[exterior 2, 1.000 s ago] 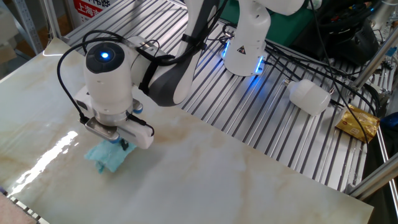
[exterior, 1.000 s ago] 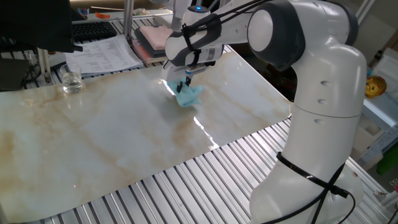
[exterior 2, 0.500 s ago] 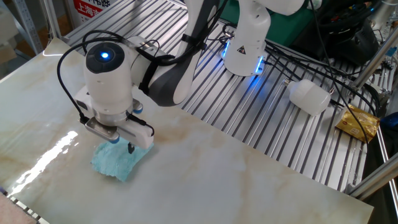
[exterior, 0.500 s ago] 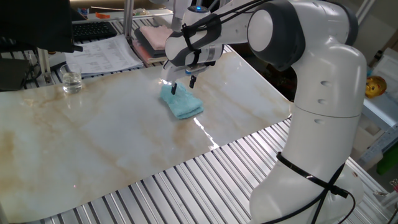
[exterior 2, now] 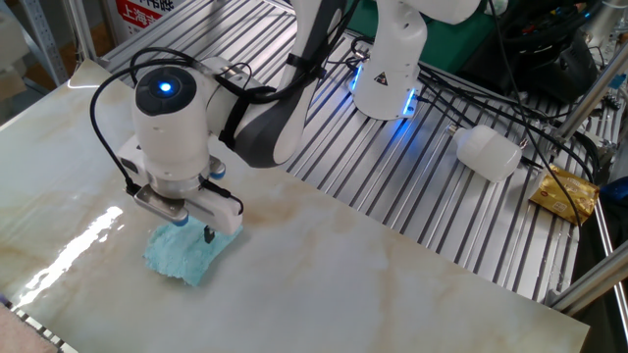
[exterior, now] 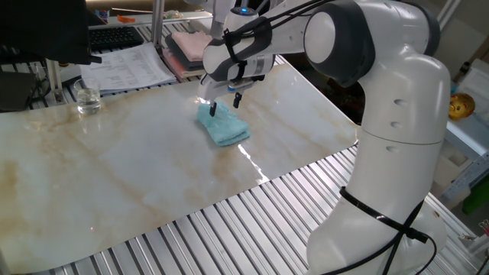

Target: Clean the tabletop with a sponge

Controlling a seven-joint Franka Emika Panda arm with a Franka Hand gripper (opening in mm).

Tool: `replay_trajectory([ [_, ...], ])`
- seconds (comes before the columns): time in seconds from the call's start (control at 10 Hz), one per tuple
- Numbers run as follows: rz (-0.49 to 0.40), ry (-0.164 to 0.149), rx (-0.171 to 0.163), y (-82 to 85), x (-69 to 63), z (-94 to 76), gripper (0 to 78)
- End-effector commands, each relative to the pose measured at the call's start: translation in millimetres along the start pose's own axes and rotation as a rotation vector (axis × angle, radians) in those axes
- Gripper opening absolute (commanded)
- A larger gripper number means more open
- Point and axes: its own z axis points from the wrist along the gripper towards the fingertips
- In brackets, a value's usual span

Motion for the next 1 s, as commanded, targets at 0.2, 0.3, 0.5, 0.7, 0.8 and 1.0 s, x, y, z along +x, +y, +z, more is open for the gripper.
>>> replay_trajectory([
  [0.2, 0.055, 0.001, -0.013, 56.8, 9.2, -59.5, 77.5],
  [0.3, 0.044, 0.003, -0.014, 59.7, 9.5, -60.6, 77.5],
  [0.5, 0.037, -0.006, -0.015, 65.4, 9.1, -60.5, 77.5],
  [0.7, 0.008, -0.009, -0.014, 70.9, 9.3, -61.2, 77.5],
  [0.8, -0.014, -0.003, -0.014, 71.9, 9.5, -61.7, 77.5],
  [1.0, -0.047, -0.008, -0.013, 71.9, 9.7, -62.1, 77.5],
])
